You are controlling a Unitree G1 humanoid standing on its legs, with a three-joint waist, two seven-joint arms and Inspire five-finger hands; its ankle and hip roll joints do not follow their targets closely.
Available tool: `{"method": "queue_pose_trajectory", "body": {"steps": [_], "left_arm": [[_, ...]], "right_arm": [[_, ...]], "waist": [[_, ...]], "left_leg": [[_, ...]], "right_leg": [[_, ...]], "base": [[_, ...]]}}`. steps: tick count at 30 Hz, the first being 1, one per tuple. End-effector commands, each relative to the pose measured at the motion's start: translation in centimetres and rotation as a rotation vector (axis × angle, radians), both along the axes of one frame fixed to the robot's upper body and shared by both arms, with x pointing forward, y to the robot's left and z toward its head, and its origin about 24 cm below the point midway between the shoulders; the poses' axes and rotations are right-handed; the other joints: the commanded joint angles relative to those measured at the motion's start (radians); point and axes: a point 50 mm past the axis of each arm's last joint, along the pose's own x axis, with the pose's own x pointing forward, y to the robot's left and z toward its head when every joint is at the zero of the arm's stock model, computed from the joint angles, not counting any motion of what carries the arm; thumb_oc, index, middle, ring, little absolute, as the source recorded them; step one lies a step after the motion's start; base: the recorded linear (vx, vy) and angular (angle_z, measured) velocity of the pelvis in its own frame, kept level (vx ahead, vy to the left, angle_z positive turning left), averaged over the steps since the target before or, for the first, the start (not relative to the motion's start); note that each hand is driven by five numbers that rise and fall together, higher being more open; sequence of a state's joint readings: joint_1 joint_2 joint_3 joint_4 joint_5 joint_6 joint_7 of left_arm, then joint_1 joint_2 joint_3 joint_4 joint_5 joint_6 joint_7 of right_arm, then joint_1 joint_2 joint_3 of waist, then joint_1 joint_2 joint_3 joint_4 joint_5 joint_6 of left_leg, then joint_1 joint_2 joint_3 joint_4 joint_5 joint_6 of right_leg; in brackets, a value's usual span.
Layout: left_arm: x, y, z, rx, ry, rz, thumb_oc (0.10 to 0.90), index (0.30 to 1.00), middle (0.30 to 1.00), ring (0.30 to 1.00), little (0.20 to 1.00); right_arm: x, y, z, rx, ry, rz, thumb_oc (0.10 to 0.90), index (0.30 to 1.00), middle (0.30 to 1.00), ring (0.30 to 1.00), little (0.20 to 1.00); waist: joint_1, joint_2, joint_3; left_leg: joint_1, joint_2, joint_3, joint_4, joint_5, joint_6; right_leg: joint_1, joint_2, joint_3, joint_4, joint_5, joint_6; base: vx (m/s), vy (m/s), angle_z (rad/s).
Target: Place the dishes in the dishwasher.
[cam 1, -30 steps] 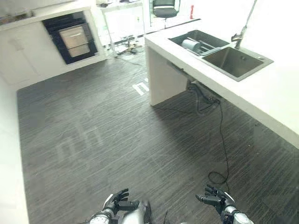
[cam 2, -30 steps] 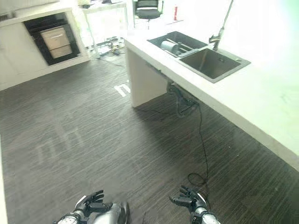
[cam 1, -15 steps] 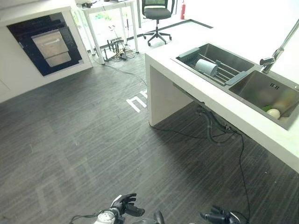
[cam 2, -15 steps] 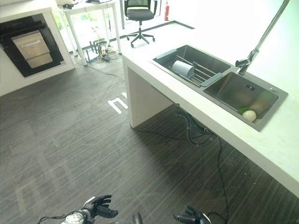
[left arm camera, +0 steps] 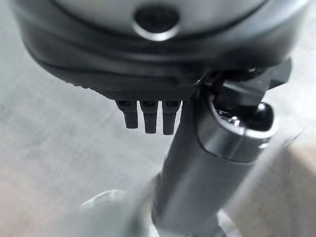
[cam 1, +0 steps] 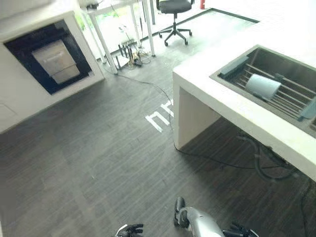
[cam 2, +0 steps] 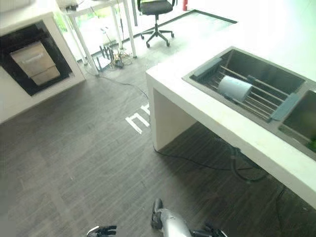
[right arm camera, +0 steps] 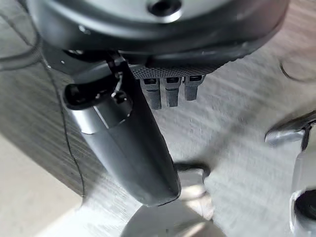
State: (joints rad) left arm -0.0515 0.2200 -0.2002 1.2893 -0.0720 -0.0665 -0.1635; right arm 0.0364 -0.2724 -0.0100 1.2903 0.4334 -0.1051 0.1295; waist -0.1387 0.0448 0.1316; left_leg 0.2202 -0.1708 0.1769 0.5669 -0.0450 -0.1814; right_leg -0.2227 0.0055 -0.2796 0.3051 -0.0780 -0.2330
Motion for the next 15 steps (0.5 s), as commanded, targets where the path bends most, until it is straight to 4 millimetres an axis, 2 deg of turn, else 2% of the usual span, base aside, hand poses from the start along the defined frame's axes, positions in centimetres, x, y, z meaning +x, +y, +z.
{"method": "queue_pose_trajectory", "body": {"steps": [1,2,3,4,5,6,7,8,9,11,15], "left_arm": [[3.3,-0.3,1.1,-0.020,-0.115,0.011,0.800,0.900,0.900,0.900,0.900],[3.5,-0.1,1.2,-0.014,-0.127,0.003,0.800,0.900,0.900,0.900,0.900],[3.5,-0.1,1.2,-0.013,-0.126,0.002,0.800,0.900,0.900,0.900,0.900],[3.4,0.0,1.2,-0.003,-0.125,0.004,0.800,0.900,0.900,0.900,0.900],[3.2,0.0,1.1,-0.001,-0.114,0.024,0.800,0.900,0.900,0.900,0.900],[2.9,0.0,1.0,-0.003,-0.104,0.036,0.800,0.900,0.900,0.900,0.900],[2.8,-0.1,0.9,-0.005,-0.099,0.041,0.800,0.900,0.900,0.900,0.900],[2.6,0.0,0.9,-0.005,-0.099,0.035,0.800,0.900,0.900,0.900,0.900],[2.5,0.1,0.9,-0.002,-0.092,0.012,0.800,0.900,0.900,0.900,0.900],[2.2,0.4,0.8,0.013,-0.089,0.025,0.800,0.900,0.900,0.900,0.900],[1.8,1.2,0.8,0.035,-0.079,0.031,0.800,0.900,0.900,0.900,0.900]], "right_arm": [[2.6,-3.0,1.7,-0.107,-0.081,0.033,0.800,0.900,0.900,0.900,0.900],[3.1,-3.0,1.8,-0.105,-0.087,0.056,0.800,0.900,0.900,0.900,0.900],[3.2,-3.0,1.8,-0.106,-0.088,0.063,0.800,0.900,0.900,0.900,0.900],[3.8,-2.7,1.8,-0.106,-0.089,0.084,0.800,0.900,0.900,0.900,0.900],[4.2,-2.4,1.8,-0.105,-0.085,0.098,0.800,0.900,0.900,0.900,0.900],[4.4,-2.3,1.8,-0.108,-0.080,0.112,0.800,0.900,0.900,0.900,0.900],[4.5,-2.3,1.8,-0.114,-0.080,0.124,0.800,0.900,0.900,0.900,0.900],[4.7,-2.2,1.9,-0.117,-0.085,0.127,0.800,0.900,0.900,0.900,0.900],[4.7,-2.2,1.9,-0.118,-0.090,0.116,0.800,0.900,0.900,0.900,0.900],[4.6,-2.1,1.8,-0.107,-0.097,0.112,0.800,0.900,0.900,0.900,0.900],[3.4,-2.1,1.5,-0.108,-0.071,0.105,0.800,0.900,0.900,0.900,0.900]], "waist": [[0.058,-0.075,0.042],[0.074,-0.094,0.046],[0.078,-0.092,0.051],[0.092,-0.083,0.054],[0.109,-0.062,0.059],[0.124,-0.054,0.062],[0.132,-0.050,0.065],[0.130,-0.043,0.059],[0.115,-0.032,0.051],[0.087,-0.015,0.041],[0.058,-0.002,0.025]], "left_leg": [[-0.312,0.120,-0.031,0.041,0.072,0.144],[-0.333,0.113,-0.018,-0.117,0.009,0.191],[-0.329,0.112,-0.025,-0.156,0.007,0.192],[-0.367,0.105,-0.087,-0.267,-0.006,0.197],[-0.439,0.108,-0.187,-0.267,-0.027,0.186],[-0.479,0.100,-0.247,-0.267,-0.005,0.173],[-0.490,0.089,-0.272,-0.267,0.007,0.167],[-0.483,0.087,-0.269,-0.267,-0.006,0.172],[-0.479,0.106,-0.235,-0.267,-0.019,0.174],[-0.441,0.103,-0.247,-0.267,-0.055,0.187],[-0.412,0.113,-0.211,-0.267,-0.085,0.195]], "right_leg": [[0.104,-0.058,0.080,-0.005,-0.029,0.265],[0.127,-0.054,0.141,-0.005,-0.049,0.279],[0.137,-0.048,0.150,-0.005,-0.054,0.281],[0.144,-0.023,0.193,-0.005,-0.061,0.290],[0.157,0.014,0.234,-0.005,-0.070,0.293],[0.169,0.031,0.267,-0.005,-0.075,0.291],[0.181,0.039,0.292,-0.005,-0.083,0.291],[0.183,0.043,0.301,-0.005,-0.094,0.294],[0.176,0.037,0.283,-0.005,-0.093,0.300],[0.154,0.019,0.274,-0.005,-0.076,0.310],[0.121,-0.004,0.254,-0.005,-0.056,0.320]], "base": [[0.55,-0.022,-1.09],[0.47,0.064,-1.56],[0.41,0.190,-1.65],[0.33,0.218,-1.06],[0.42,0.268,-0.93],[0.36,0.242,-1.36],[0.26,0.215,-1.65],[0.23,0.232,-1.96],[0.21,0.246,-1.97],[0.20,0.228,-1.60],[0.12,0.150,-0.44]]}}
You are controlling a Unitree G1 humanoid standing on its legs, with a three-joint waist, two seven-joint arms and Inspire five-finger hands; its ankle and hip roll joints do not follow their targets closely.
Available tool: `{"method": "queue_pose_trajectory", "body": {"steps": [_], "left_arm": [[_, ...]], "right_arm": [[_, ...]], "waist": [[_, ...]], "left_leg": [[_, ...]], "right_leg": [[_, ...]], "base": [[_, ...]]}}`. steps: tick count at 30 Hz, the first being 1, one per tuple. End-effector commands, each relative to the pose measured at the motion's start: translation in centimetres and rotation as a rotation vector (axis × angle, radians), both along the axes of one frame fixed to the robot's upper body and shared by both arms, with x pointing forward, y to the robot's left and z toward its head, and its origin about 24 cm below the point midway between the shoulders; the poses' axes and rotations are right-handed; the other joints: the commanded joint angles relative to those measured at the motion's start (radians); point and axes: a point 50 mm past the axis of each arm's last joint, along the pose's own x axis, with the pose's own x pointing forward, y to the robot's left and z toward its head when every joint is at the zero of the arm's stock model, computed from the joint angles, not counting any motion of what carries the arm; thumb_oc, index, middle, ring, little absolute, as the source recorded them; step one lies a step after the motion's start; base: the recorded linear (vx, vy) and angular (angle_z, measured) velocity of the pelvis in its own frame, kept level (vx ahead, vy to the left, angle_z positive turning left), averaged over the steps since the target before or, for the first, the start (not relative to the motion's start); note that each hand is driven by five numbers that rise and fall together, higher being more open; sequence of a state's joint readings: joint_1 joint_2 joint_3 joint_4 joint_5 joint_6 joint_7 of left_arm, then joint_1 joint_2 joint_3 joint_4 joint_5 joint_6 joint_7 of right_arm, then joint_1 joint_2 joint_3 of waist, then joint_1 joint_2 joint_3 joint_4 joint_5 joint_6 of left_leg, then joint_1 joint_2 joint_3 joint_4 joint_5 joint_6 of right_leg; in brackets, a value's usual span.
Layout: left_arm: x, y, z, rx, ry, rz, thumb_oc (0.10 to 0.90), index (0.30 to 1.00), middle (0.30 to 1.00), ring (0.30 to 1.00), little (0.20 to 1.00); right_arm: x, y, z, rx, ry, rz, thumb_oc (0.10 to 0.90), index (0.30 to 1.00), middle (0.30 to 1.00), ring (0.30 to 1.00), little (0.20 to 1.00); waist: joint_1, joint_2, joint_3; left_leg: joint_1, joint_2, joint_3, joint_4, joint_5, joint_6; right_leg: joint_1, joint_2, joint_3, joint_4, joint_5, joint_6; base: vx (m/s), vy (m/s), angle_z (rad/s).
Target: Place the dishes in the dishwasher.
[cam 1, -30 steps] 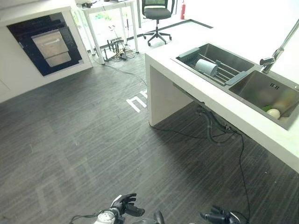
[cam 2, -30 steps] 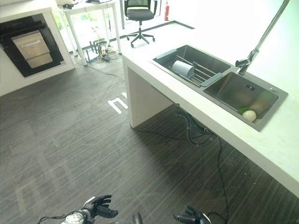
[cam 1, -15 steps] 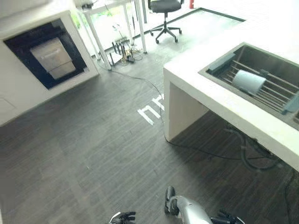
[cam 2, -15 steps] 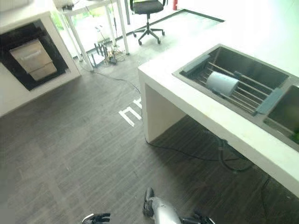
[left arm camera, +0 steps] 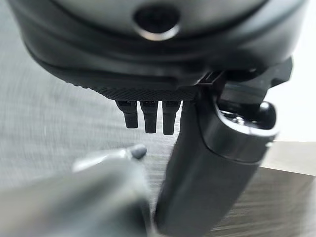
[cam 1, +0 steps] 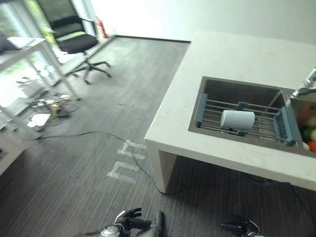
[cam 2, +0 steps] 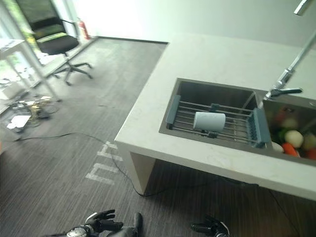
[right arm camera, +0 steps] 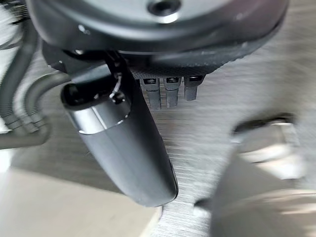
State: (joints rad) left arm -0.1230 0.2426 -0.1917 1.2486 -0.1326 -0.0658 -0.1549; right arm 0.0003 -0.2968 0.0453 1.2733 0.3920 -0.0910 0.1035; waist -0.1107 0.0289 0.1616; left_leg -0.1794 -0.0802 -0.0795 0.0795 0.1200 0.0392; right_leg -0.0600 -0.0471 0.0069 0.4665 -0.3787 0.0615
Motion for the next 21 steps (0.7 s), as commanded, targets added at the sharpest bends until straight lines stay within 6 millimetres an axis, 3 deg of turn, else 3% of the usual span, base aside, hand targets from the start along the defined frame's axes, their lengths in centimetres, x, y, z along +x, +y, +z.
{"method": "queue_pose_trajectory", "body": {"steps": [1,8,11,13,14,15,17,19,21], "left_arm": [[-2.1,0.9,-0.5,0.039,0.043,0.002,0.800,0.900,0.900,0.900,0.900],[-2.2,1.3,-0.4,0.039,0.057,0.028,0.800,0.900,0.900,0.900,0.900],[-2.8,1.4,-0.6,0.047,0.064,0.062,0.800,0.900,0.900,0.900,0.900],[-3.1,1.8,-0.6,0.069,0.069,0.077,0.800,0.900,0.900,0.900,0.900],[-3.3,2.4,-0.5,0.092,0.083,0.099,0.800,0.900,0.900,0.900,0.900],[-3.4,2.5,-0.5,0.094,0.089,0.109,0.800,0.900,0.900,0.900,0.900],[-3.9,3.1,-0.6,0.097,0.108,0.143,0.800,0.900,0.900,0.900,0.900],[-4.5,3.4,-0.6,0.098,0.116,0.173,0.800,0.900,0.900,0.900,0.900],[-5.0,3.6,-0.7,0.096,0.117,0.228,0.800,0.900,0.900,0.900,0.900]], "right_arm": [[1.4,-1.7,1.0,-0.053,-0.065,0.013,0.800,0.900,0.900,0.900,0.900],[0.5,-1.5,0.7,-0.062,-0.051,-0.021,0.800,0.900,0.900,0.900,0.900],[1.5,-1.2,0.9,-0.110,-0.069,0.026,0.800,0.900,0.900,0.900,0.900],[2.4,-1.3,1.2,-0.153,-0.091,0.042,0.800,0.900,0.900,0.900,0.900],[2.7,-1.1,1.2,-0.136,-0.088,0.025,0.800,0.900,0.900,0.900,0.900],[2.7,-1.0,1.1,-0.130,-0.085,0.012,0.800,0.900,0.900,0.900,0.900],[2.3,-0.8,0.9,-0.112,-0.071,-0.021,0.800,0.900,0.900,0.900,0.900],[1.8,-0.8,0.7,-0.100,-0.061,-0.076,0.800,0.900,0.900,0.900,0.900],[1.3,-0.9,0.6,-0.099,-0.046,-0.086,0.800,0.900,0.900,0.900,0.900]], "waist": [[0.025,0.015,-0.008],[-0.007,0.006,-0.019],[0.019,-0.002,-0.016],[0.039,-0.002,-0.009],[0.048,-0.009,-0.004],[0.050,-0.014,-0.003],[0.051,-0.038,-0.001],[0.049,-0.053,0.000],[0.050,-0.062,-0.003]], "left_leg": [[-0.009,0.022,0.053,0.220,-0.257,-0.021],[0.003,0.019,0.103,0.220,-0.295,0.016],[0.012,0.045,0.163,0.220,-0.307,0.018],[0.022,0.079,0.209,0.220,-0.316,0.015],[0.036,0.099,0.238,0.220,-0.331,0.010],[0.042,0.103,0.245,0.220,-0.336,0.007],[0.070,0.110,0.266,0.220,-0.359,-0.011],[0.087,0.120,0.260,0.220,-0.375,-0.023],[0.099,0.135,0.250,0.220,-0.387,-0.033]], "right_leg": [[-0.050,0.043,-0.034,-0.167,0.250,0.029],[-0.084,0.029,-0.005,-0.167,0.319,0.053],[-0.073,-0.005,-0.100,-0.167,0.356,0.071],[-0.067,-0.048,-0.187,-0.167,0.405,0.094],[-0.088,-0.105,-0.221,-0.167,0.452,0.110],[-0.101,-0.127,-0.224,-0.167,0.464,0.115],[-0.167,-0.233,-0.215,-0.167,0.502,0.144],[-0.208,-0.277,-0.178,-0.167,0.508,0.164],[-0.223,-0.283,-0.157,-0.167,0.491,0.173]], "base": [[0.09,0.133,-0.24],[0.04,0.087,-0.28],[-0.02,-0.005,-0.42],[-0.06,-0.181,-1.24],[-0.06,-0.310,-1.33],[-0.04,-0.372,-1.07],[0.04,-0.447,-0.62],[0.09,-0.488,-0.45],[0.12,-0.495,-0.22]]}}
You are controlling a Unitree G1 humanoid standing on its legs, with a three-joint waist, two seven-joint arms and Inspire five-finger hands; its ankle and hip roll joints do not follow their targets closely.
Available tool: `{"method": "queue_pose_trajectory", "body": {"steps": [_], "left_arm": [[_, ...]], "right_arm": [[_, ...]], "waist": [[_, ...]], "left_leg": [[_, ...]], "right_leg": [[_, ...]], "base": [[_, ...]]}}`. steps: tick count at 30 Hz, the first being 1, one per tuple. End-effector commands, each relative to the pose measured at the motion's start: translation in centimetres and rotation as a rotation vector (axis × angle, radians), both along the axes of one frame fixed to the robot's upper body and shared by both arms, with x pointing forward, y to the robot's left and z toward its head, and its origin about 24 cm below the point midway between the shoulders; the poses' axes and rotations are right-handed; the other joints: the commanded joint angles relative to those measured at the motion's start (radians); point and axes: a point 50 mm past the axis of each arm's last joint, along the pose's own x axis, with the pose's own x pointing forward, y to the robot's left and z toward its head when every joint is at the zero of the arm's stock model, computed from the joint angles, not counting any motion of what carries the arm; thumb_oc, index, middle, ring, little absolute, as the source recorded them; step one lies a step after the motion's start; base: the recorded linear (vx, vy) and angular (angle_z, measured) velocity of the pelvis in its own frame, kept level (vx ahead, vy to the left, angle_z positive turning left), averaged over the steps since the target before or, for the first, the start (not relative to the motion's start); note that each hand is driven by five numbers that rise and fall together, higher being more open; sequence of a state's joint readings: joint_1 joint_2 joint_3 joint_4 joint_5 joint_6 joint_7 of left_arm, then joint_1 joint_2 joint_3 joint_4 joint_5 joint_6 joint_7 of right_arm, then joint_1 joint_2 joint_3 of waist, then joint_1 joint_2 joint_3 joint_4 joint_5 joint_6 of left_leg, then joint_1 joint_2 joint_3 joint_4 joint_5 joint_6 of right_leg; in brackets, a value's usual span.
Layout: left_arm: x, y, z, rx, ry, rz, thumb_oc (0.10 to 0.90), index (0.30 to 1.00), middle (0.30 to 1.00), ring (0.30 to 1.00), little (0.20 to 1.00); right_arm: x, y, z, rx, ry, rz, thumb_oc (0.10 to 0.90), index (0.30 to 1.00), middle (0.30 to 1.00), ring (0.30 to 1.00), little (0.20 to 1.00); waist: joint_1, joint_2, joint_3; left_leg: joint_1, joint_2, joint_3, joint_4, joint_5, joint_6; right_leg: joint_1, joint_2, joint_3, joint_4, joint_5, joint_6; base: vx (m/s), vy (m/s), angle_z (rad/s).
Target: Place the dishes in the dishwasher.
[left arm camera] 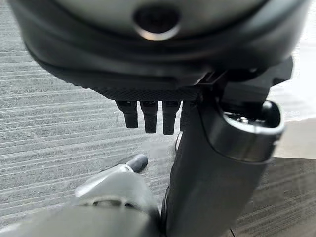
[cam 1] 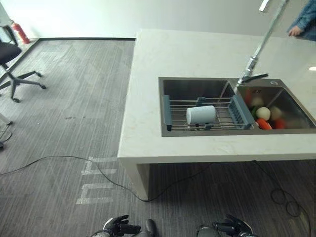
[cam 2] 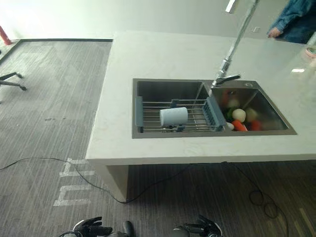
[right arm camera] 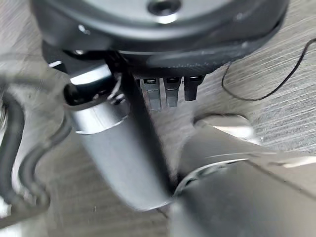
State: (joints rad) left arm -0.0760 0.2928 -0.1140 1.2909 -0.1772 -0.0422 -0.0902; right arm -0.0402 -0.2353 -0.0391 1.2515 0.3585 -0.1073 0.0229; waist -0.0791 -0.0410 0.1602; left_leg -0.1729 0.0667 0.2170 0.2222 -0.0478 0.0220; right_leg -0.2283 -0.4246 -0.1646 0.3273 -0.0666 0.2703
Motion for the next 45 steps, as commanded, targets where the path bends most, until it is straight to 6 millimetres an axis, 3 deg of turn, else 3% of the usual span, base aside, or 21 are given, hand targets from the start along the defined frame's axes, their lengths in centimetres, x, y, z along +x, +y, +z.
{"method": "queue_pose_trajectory", "body": {"steps": [1,3,5,6,8,9,10,11,14,17,18,21,28,29,39,42,44,45], "left_arm": [[-2.3,0.3,-0.5,0.001,0.043,0.077,0.800,0.900,0.900,0.900,0.900],[-3.1,0.2,-0.7,-0.028,0.038,0.212,0.800,0.900,0.900,0.900,0.900],[-3.5,0.0,-0.8,-0.066,0.012,0.291,0.800,0.900,0.900,0.900,0.900],[-3.4,0.0,-0.7,-0.064,-0.002,0.288,0.800,0.900,0.900,0.900,0.900],[-1.9,0.0,-0.3,-0.073,-0.064,0.284,0.800,0.900,0.900,0.900,0.900],[-1.1,-0.1,-0.1,-0.086,-0.093,0.299,0.800,0.900,0.900,0.900,0.900],[-0.6,0.0,0.1,-0.093,-0.114,0.324,0.800,0.900,0.900,0.900,0.900],[-0.3,0.1,0.2,-0.092,-0.118,0.334,0.800,0.900,0.900,0.900,0.900],[-0.1,0.2,0.2,-0.094,-0.094,0.326,0.800,0.900,0.900,0.900,0.900],[-0.6,-0.1,-0.2,-0.101,-0.058,0.355,0.800,0.900,0.900,0.900,0.900],[-1.6,-0.2,-0.5,-0.102,-0.032,0.402,0.800,0.900,0.900,0.900,0.900],[-2.7,0.2,-0.7,-0.095,-0.018,0.496,0.800,0.900,0.900,0.900,0.900],[-2.5,5.0,1.5,-0.013,-0.297,0.748,0.800,0.900,0.900,0.900,0.900],[-2.3,6.4,2.3,0.044,-0.347,0.768,0.800,0.900,0.900,0.900,0.900],[-4.6,13.5,6.2,0.326,-0.391,0.886,0.800,0.900,0.900,0.900,0.900],[-4.9,17.4,9.6,0.559,-0.414,0.868,0.800,0.900,0.900,0.900,0.900],[-4.5,20.0,12.8,0.705,-0.463,0.841,0.800,0.900,0.900,0.900,0.900],[-4.0,21.8,15.6,0.808,-0.511,0.813,0.800,0.900,0.900,0.900,0.900]], "right_arm": [[-1.3,-2.5,0.4,-0.076,0.036,-0.018,0.800,0.900,0.900,0.900,0.900],[-1.9,-3.1,0.4,-0.071,0.055,-0.049,0.800,0.900,0.900,0.900,0.900],[-1.5,-3.7,0.8,-0.115,0.046,-0.017,0.800,0.900,0.900,0.900,0.900],[-1.5,-4.0,0.9,-0.132,0.054,-0.010,0.800,0.900,0.900,0.900,0.900],[-1.9,-4.9,1.1,-0.138,0.070,-0.039,0.800,0.900,0.900,0.900,0.900],[-2.2,-5.3,1.2,-0.142,0.076,-0.043,0.800,0.900,0.900,0.900,0.900],[-2.3,-5.6,1.3,-0.150,0.085,-0.023,0.800,0.900,0.900,0.900,0.900],[-2.4,-5.6,1.3,-0.152,0.089,-0.012,0.800,0.900,0.900,0.900,0.900],[-2.5,-5.7,1.3,-0.132,0.081,-0.022,0.800,0.900,0.900,0.900,0.900],[-2.3,-5.2,1.1,-0.107,0.067,-0.030,0.800,0.900,0.900,0.900,0.900],[-2.7,-4.4,0.7,-0.074,0.080,-0.048,0.800,0.900,0.900,0.900,0.900],[-3.1,-4.0,0.4,-0.076,0.095,-0.041,0.800,0.900,0.900,0.900,0.900],[-3.4,-5.0,0.8,-0.070,0.104,-0.071,0.800,0.900,0.900,0.900,0.900],[-3.8,-5.4,0.8,-0.063,0.106,-0.095,0.800,0.900,0.900,0.900,0.900],[-4.7,-6.4,1.1,-0.063,0.134,-0.165,0.800,0.900,0.900,0.900,0.900],[-5.1,-6.9,1.2,-0.065,0.144,-0.182,0.800,0.900,0.900,0.900,0.900],[-5.2,-6.9,1.2,-0.066,0.146,-0.190,0.800,0.900,0.900,0.900,0.900],[-5.3,-6.9,1.2,-0.067,0.143,-0.200,0.800,0.900,0.900,0.900,0.900]], "waist": [[0.018,0.010,-0.004],[0.024,0.013,-0.023],[0.022,0.017,-0.026],[0.027,0.016,-0.014],[0.048,-0.007,0.019],[0.057,-0.003,0.033],[0.068,0.017,0.043],[0.072,0.036,0.040],[0.071,0.062,0.037],[0.064,0.066,0.019],[0.058,0.066,-0.005],[0.061,0.065,-0.022],[0.079,0.071,-0.040],[0.089,0.077,-0.045],[0.095,0.098,-0.056],[0.094,0.103,-0.059],[0.093,0.106,-0.061],[0.094,0.110,-0.060]], "left_leg": [[0.091,0.005,-0.060,0.078,-0.209,-0.028],[0.107,0.070,-0.072,0.078,-0.176,-0.068],[0.135,0.100,-0.062,0.078,-0.149,-0.089],[0.150,0.108,-0.048,0.078,-0.090,-0.092],[0.124,0.086,-0.020,0.091,0.079,-0.097],[0.075,0.052,-0.039,0.106,0.071,-0.086],[0.040,0.013,-0.066,0.078,0.034,-0.077],[-0.006,0.014,-0.081,0.078,0.006,-0.075],[-0.084,0.049,-0.070,0.078,0.017,-0.084],[-0.064,0.058,-0.072,0.078,-0.012,-0.093],[-0.031,0.055,-0.062,0.078,-0.048,-0.100],[-0.011,0.035,-0.076,0.078,-0.073,-0.099],[0.010,0.018,-0.080,0.078,-0.103,-0.090],[0.002,0.013,-0.087,0.078,-0.102,-0.085],[0.015,-0.001,-0.103,0.078,-0.117,-0.079],[0.018,-0.001,-0.106,0.078,-0.118,-0.077],[0.017,-0.003,-0.113,0.078,-0.118,-0.073],[0.018,-0.004,-0.118,0.078,-0.117,-0.071]], "right_leg": [[-0.035,0.123,0.021,-0.027,0.121,-0.039],[0.006,0.169,-0.005,-0.027,0.032,-0.066],[0.035,0.197,-0.012,-0.027,-0.002,-0.100],[0.064,0.213,-0.008,-0.027,-0.017,-0.114],[0.110,0.230,0.006,-0.027,-0.041,-0.157],[0.124,0.239,0.014,-0.027,-0.049,-0.165],[0.133,0.262,0.022,-0.027,-0.052,-0.160],[0.129,0.282,0.022,-0.027,-0.052,-0.157],[0.146,0.296,-0.021,-0.027,-0.071,-0.161],[0.146,0.270,-0.061,-0.027,-0.082,-0.151],[0.143,0.242,-0.088,-0.027,-0.083,-0.140],[0.142,0.231,-0.088,-0.027,-0.081,-0.132],[0.144,0.213,-0.091,-0.027,-0.086,-0.124],[0.136,0.210,-0.096,-0.027,-0.083,-0.123],[0.147,0.213,-0.093,-0.027,-0.101,-0.122],[0.151,0.216,-0.092,-0.027,-0.103,-0.121],[0.154,0.223,-0.085,-0.027,-0.104,-0.123],[0.158,0.228,-0.082,-0.027,-0.104,-0.124]], "base": [[0.17,-0.647,-0.06],[0.21,-0.689,0.30],[0.21,-0.452,0.19],[0.16,-0.351,-0.18],[0.12,-0.349,-0.14],[0.12,-0.135,0.01],[0.13,0.050,-0.03],[0.14,0.120,-0.04],[0.10,0.090,-0.18],[0.10,0.163,0.03],[0.12,0.206,-0.27],[0.10,0.106,0.10],[0.04,0.061,-0.01],[0.00,0.016,0.12],[0.00,0.008,0.02],[0.00,0.000,0.00],[0.00,-0.006,0.02],[0.00,-0.021,0.05]]}}
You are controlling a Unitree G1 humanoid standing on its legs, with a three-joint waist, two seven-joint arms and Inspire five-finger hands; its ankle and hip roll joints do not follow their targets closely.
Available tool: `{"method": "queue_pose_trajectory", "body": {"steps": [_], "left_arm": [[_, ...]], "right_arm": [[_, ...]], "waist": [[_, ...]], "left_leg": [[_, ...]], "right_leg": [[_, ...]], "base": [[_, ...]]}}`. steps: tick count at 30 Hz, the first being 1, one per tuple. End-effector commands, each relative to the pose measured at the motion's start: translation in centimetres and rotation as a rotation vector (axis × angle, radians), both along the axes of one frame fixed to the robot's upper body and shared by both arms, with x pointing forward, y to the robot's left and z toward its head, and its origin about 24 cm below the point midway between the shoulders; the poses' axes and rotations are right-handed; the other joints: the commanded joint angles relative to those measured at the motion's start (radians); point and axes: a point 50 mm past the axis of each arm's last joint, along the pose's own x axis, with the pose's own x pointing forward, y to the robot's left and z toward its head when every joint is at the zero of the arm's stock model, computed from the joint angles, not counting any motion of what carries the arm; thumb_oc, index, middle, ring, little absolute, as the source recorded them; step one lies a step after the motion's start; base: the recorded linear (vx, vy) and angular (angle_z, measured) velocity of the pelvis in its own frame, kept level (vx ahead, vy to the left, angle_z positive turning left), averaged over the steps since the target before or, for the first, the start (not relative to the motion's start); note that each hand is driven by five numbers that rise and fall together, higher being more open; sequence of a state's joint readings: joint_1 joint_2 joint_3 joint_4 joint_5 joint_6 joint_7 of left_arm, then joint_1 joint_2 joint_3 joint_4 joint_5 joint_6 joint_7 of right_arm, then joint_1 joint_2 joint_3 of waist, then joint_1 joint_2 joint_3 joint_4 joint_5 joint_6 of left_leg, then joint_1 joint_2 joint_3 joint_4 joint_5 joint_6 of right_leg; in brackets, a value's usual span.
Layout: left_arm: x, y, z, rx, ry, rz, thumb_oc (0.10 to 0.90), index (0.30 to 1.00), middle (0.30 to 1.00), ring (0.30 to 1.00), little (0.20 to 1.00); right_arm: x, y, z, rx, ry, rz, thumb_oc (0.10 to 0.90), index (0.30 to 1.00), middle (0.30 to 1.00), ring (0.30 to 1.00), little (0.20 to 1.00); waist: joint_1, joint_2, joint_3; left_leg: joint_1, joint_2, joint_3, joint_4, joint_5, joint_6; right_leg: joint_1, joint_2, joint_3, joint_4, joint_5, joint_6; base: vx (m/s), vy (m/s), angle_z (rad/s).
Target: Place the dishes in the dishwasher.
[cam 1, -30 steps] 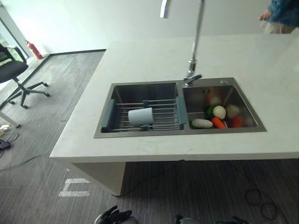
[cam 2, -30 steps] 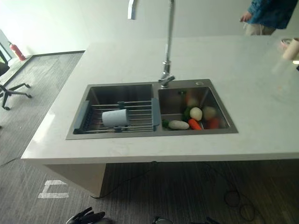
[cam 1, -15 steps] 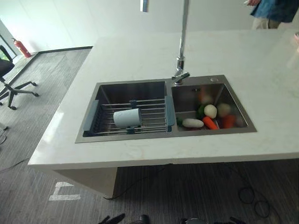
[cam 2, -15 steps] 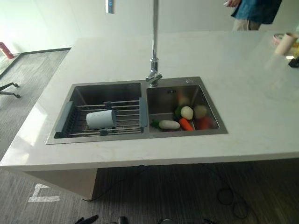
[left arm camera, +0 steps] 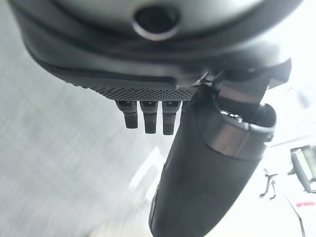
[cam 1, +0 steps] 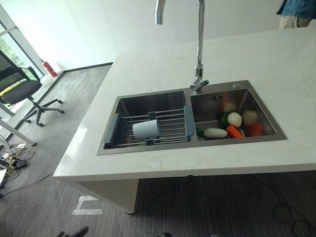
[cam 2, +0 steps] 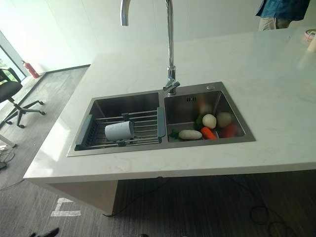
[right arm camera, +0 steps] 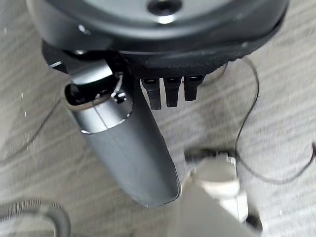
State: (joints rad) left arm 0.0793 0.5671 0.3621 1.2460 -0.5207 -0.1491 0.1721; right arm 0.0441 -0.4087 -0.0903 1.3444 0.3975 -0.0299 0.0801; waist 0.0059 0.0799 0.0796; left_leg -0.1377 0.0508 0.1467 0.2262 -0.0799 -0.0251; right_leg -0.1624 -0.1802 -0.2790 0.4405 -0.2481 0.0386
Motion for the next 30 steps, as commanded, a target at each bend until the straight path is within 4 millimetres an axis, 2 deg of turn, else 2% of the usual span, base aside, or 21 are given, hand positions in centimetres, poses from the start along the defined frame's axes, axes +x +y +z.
{"method": "queue_pose_trajectory", "body": {"steps": [1,2,3,4,5,6,7,9,10,11,14,18,20,22,23,27,30], "left_arm": [[2.7,8.2,11.3,0.537,-0.051,-0.009,0.800,0.900,0.900,0.900,0.900],[3.0,9.0,13.3,0.614,-0.061,-0.016,0.800,0.900,0.900,0.900,0.900],[4.4,11.1,20.4,0.844,-0.105,-0.062,0.800,0.900,0.900,0.900,0.900],[4.7,11.3,21.6,0.883,-0.120,-0.072,0.800,0.900,0.900,0.900,0.900],[5.7,11.4,25.7,1.006,-0.191,-0.123,0.800,0.900,0.900,0.900,0.900],[6.5,11.1,28.3,1.093,-0.225,-0.149,0.800,0.900,0.900,0.900,0.900],[7.9,10.1,32.4,1.239,-0.293,-0.211,0.800,0.900,0.900,0.900,0.900],[8.5,9.3,34.2,1.316,-0.334,-0.260,0.800,0.900,0.900,0.900,0.900],[10.5,7.1,37.7,1.429,-0.387,-0.397,0.800,0.900,0.900,0.900,0.900],[11.6,5.8,39.0,1.453,-0.421,-0.472,0.800,0.900,0.900,0.900,0.900],[13.8,2.9,40.7,1.515,-0.464,-0.614,0.800,0.900,0.900,0.900,0.900],[16.8,-1.4,42.5,1.521,-0.579,-0.864,0.800,0.900,0.900,0.900,0.900],[19.0,-4.0,43.0,1.431,-0.638,-1.057,0.800,0.900,0.900,0.900,0.900],[21.4,-6.9,42.6,1.293,-0.620,-1.296,0.800,0.900,0.900,0.900,0.900],[21.9,-7.6,42.4,1.263,-0.598,-1.362,0.800,0.900,0.900,0.900,0.900],[24.0,-8.8,41.5,1.130,-0.474,-1.487,0.800,0.900,0.900,0.900,0.900],[24.9,-8.0,40.7,1.034,-0.380,-1.521,0.800,0.900,0.900,0.900,0.900]], "right_arm": [[0.9,-0.1,0.2,-0.002,-0.055,-0.081,0.800,0.900,0.900,0.900,0.900],[0.9,0.0,0.1,-0.002,-0.059,-0.087,0.800,0.900,0.900,0.900,0.900],[1.2,0.3,0.0,-0.001,-0.073,-0.097,0.800,0.900,0.900,0.900,0.900],[1.3,0.4,0.0,0.000,-0.075,-0.098,0.800,0.900,0.900,0.900,0.900],[1.7,0.6,0.0,0.003,-0.083,-0.098,0.800,0.900,0.900,0.900,0.900],[1.9,0.8,-0.1,0.006,-0.087,-0.096,0.800,0.900,0.900,0.900,0.900],[2.2,1.1,-0.1,0.012,-0.094,-0.093,0.800,0.900,0.900,0.900,0.900],[2.3,1.3,-0.2,0.017,-0.098,-0.093,0.800,0.900,0.900,0.900,0.900],[2.7,1.7,-0.3,0.026,-0.099,-0.087,0.800,0.900,0.900,0.900,0.900],[2.8,1.9,-0.3,0.030,-0.098,-0.085,0.800,0.900,0.900,0.900,0.900],[2.5,2.3,-0.5,0.037,-0.079,-0.080,0.800,0.900,0.900,0.900,0.900],[0.9,2.3,-0.8,0.038,-0.018,-0.088,0.800,0.900,0.900,0.900,0.900],[-0.2,2.0,-0.8,0.042,0.001,-0.102,0.800,0.900,0.900,0.900,0.900],[-1.0,2.0,-0.9,0.050,0.003,-0.110,0.800,0.900,0.900,0.900,0.900],[-1.1,2.0,-0.9,0.053,0.000,-0.114,0.800,0.900,0.900,0.900,0.900],[-1.3,1.8,-0.8,0.060,-0.015,-0.103,0.800,0.900,0.900,0.900,0.900],[-1.4,1.7,-0.7,0.061,-0.022,-0.093,0.800,0.900,0.900,0.900,0.900]], "waist": [[0.012,-0.009,0.019],[0.013,-0.008,0.019],[0.021,-0.003,0.015],[0.022,-0.002,0.014],[0.026,0.000,0.011],[0.027,0.000,0.008],[0.028,-0.001,0.001],[0.028,-0.002,-0.003],[0.020,-0.003,-0.013],[0.014,-0.005,-0.018],[-0.003,-0.008,-0.025],[-0.050,-0.008,-0.028],[-0.075,-0.007,-0.029],[-0.099,-0.007,-0.031],[-0.103,-0.007,-0.031],[-0.127,-0.005,-0.032],[-0.139,-0.001,-0.031]], "left_leg": [[-0.019,0.012,-0.049,0.074,-0.084,-0.022],[-0.018,0.012,-0.050,0.074,-0.083,-0.022],[-0.021,0.015,-0.046,0.074,-0.082,-0.023],[-0.022,0.016,-0.045,0.074,-0.082,-0.023],[-0.023,0.019,-0.039,0.074,-0.082,-0.025],[-0.024,0.020,-0.036,0.074,-0.084,-0.026],[-0.024,0.022,-0.029,0.074,-0.086,-0.028],[-0.024,0.024,-0.025,0.074,-0.088,-0.029],[-0.022,0.027,-0.014,0.074,-0.093,-0.033],[-0.020,0.029,-0.008,0.074,-0.095,-0.035],[-0.014,0.035,0.006,0.074,-0.102,-0.036],[-0.002,0.045,0.031,0.074,-0.109,-0.036],[0.004,0.049,0.043,0.074,-0.110,-0.037],[0.008,0.055,0.057,0.074,-0.110,-0.038],[0.009,0.056,0.060,0.074,-0.110,-0.039],[0.013,0.062,0.076,0.074,-0.109,-0.041],[0.014,0.065,0.088,0.074,-0.108,-0.042]], "right_leg": [[0.092,-0.013,0.032,-0.140,0.078,0.107],[0.094,-0.012,0.032,-0.140,0.078,0.108],[0.093,-0.013,0.026,-0.140,0.080,0.111],[0.093,-0.013,0.025,-0.140,0.081,0.111],[0.091,-0.016,0.021,-0.140,0.082,0.114],[0.089,-0.018,0.018,-0.140,0.083,0.116],[0.085,-0.023,0.014,-0.140,0.084,0.121],[0.081,-0.025,0.013,-0.140,0.085,0.123],[0.075,-0.028,0.016,-0.140,0.086,0.129],[0.072,-0.028,0.018,-0.140,0.087,0.131],[0.066,-0.026,0.029,-0.140,0.087,0.135],[0.057,-0.017,0.059,-0.140,0.096,0.140],[0.050,-0.010,0.079,-0.140,0.103,0.145],[0.041,-0.005,0.100,-0.140,0.109,0.151],[0.038,-0.004,0.106,-0.140,0.111,0.152],[0.023,0.001,0.128,-0.140,0.121,0.157],[0.013,0.000,0.139,-0.140,0.128,0.162]], "base": [[0.00,-0.032,0.07],[-0.01,-0.059,0.15],[-0.01,-0.055,0.14],[-0.01,-0.065,0.14],[0.00,-0.045,0.10],[0.01,-0.072,0.13],[0.02,-0.058,0.08],[0.03,-0.061,-0.03],[0.05,-0.076,-0.06],[0.06,-0.083,-0.10],[0.05,-0.048,-0.30],[0.06,-0.046,-0.38],[0.09,-0.077,-0.50],[0.08,-0.084,-0.20],[0.06,-0.061,-0.07],[0.05,-0.037,-0.24],[0.04,-0.017,-0.20]]}}
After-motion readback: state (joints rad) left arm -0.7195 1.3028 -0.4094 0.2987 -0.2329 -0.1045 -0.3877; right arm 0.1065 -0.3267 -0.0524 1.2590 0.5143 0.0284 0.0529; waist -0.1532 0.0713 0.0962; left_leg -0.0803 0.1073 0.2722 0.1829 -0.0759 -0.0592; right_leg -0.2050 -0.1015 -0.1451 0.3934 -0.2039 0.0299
